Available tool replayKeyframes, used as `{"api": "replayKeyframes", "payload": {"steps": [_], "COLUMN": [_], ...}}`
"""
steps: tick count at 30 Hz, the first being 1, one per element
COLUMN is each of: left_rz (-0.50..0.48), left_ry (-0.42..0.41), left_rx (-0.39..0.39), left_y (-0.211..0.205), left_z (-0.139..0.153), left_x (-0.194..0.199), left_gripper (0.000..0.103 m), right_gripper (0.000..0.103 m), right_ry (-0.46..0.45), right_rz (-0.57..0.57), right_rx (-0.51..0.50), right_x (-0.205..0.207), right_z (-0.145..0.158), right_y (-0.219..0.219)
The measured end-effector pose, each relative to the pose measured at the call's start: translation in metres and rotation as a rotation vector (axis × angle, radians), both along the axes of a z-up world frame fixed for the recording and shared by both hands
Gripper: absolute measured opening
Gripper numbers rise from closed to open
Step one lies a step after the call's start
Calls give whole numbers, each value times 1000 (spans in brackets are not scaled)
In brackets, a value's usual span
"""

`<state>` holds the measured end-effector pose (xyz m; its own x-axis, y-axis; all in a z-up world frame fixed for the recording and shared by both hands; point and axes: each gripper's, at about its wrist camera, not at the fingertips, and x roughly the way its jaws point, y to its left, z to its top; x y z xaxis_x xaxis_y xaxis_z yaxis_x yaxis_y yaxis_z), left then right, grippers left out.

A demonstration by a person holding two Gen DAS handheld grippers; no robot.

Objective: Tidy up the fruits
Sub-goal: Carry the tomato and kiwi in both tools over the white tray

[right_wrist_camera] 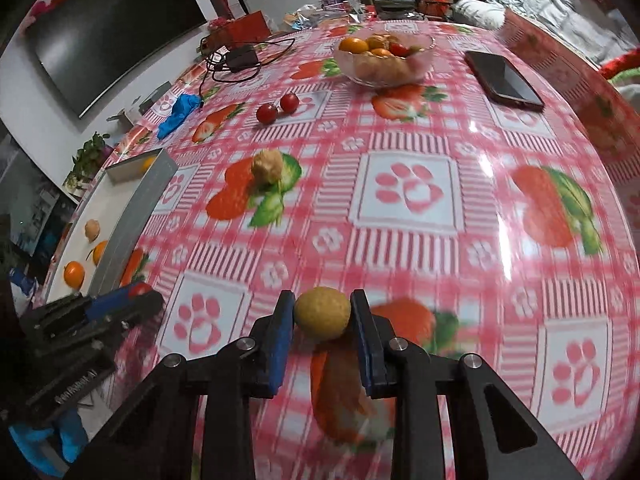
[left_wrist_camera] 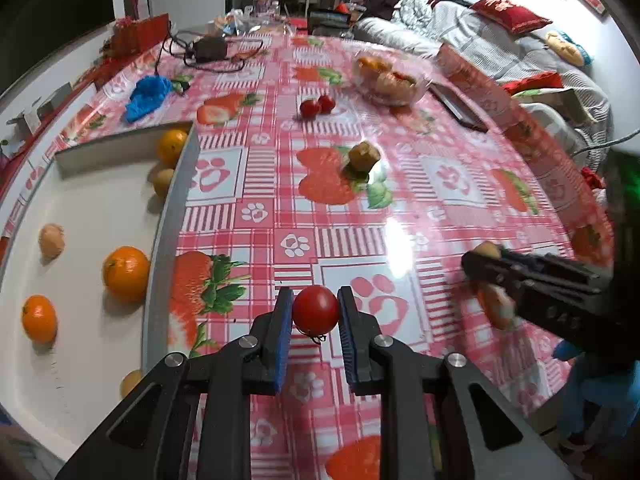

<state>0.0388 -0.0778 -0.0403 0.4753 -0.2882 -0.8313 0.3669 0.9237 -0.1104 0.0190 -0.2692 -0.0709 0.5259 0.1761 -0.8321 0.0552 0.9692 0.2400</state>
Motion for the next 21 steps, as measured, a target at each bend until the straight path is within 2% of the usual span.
{"api": "replayKeyframes", "payload": {"steps": [6,21], "left_rz": [18,61], "left_ry": [-32,-53], "left_rx": [-20,-49], "left_y": [16,46], "left_z": [18,26], "left_x": [-12,-28], "left_gripper": [24,24], "right_gripper": [30,30], "right_ry": [-1,-1], "right_rz": [6,58], "right_rx": [11,-26], "right_x": [-12,-22], "right_z": [3,11], "right_y": [9,44]}}
